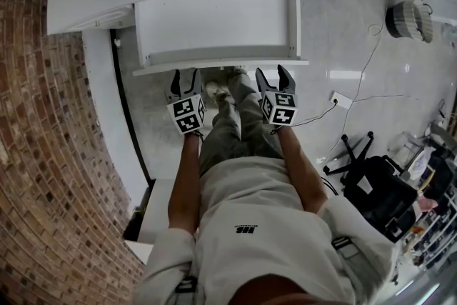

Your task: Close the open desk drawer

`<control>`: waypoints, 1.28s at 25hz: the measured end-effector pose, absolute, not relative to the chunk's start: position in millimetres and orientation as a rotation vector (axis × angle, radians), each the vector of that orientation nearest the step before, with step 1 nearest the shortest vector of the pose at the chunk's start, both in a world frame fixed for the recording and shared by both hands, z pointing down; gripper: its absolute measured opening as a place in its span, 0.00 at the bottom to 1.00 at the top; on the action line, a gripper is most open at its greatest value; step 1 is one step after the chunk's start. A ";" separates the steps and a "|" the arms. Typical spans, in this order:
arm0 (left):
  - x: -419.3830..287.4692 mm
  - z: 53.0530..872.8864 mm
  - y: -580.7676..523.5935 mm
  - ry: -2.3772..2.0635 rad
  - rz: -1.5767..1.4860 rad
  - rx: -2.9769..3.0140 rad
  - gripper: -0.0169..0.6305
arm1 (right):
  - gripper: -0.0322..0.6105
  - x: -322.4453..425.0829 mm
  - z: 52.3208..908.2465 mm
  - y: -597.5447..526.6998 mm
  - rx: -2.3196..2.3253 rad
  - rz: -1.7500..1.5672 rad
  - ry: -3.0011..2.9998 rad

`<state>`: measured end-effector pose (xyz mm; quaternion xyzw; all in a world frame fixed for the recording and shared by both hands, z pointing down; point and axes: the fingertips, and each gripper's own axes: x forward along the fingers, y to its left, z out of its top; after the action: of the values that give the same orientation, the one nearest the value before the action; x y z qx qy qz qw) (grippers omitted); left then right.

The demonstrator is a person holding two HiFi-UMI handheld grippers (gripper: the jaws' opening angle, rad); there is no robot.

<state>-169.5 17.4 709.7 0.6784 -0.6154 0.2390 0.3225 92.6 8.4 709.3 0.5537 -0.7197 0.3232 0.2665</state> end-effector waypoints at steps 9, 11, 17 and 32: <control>-169.8 709.7 8.1 -1.623 0.627 1.777 0.43 | 0.49 94.2 709.1 0.1 1.496 0.870 -1.943; -169.9 709.8 5.5 -1.623 0.632 1.779 0.43 | 0.49 94.3 709.3 -2.5 1.495 0.867 -1.944; -170.9 710.2 -2.3 -1.620 0.653 1.795 0.43 | 0.49 93.5 709.1 -10.9 1.495 0.862 -1.942; -171.0 712.8 -20.4 -1.590 0.777 1.881 0.43 | 0.49 93.5 710.1 -32.5 1.502 0.856 -1.936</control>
<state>-171.0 -20.4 712.8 0.7000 -0.5917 0.2893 0.2760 93.5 -32.5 710.1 0.5572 -0.7183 0.3177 0.2696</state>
